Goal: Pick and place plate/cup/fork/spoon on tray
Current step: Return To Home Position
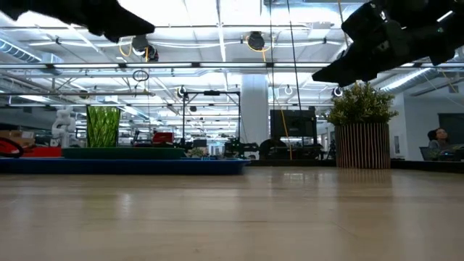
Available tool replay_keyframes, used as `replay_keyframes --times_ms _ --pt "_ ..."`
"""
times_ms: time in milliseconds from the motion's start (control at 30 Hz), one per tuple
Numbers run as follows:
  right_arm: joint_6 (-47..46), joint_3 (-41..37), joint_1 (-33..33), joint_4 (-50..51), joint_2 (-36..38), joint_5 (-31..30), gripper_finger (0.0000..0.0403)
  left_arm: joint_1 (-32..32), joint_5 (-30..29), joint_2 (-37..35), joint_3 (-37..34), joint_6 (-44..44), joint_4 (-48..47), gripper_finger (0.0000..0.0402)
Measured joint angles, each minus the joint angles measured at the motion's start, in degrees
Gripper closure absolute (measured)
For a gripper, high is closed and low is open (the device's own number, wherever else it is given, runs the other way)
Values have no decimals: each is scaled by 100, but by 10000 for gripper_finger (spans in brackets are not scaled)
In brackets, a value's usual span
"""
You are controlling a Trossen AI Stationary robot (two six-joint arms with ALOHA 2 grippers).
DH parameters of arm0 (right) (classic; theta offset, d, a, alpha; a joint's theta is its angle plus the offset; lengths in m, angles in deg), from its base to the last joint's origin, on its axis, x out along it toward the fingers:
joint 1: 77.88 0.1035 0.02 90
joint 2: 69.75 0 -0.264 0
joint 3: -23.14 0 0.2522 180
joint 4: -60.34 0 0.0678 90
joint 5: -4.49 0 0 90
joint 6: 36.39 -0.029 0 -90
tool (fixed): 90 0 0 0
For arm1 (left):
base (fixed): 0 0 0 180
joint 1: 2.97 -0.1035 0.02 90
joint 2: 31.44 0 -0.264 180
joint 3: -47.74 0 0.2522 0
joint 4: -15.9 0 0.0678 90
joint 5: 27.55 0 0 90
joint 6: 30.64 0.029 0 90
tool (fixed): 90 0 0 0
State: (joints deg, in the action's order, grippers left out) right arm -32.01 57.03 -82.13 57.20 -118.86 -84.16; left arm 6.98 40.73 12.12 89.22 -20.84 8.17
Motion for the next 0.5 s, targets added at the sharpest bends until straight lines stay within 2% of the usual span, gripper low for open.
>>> replay_keyframes --times_ms 100,233,500 --pt "3 -147 -2 -146 81 0 403 -76 68 -376 -508 78 608 398" --pt "355 -397 -2 -585 131 -1 403 -257 69 -918 -970 -49 862 386" --pt "723 -1141 -110 -1774 131 -17 403 -457 -11 -1293 -1294 -62 497 393"
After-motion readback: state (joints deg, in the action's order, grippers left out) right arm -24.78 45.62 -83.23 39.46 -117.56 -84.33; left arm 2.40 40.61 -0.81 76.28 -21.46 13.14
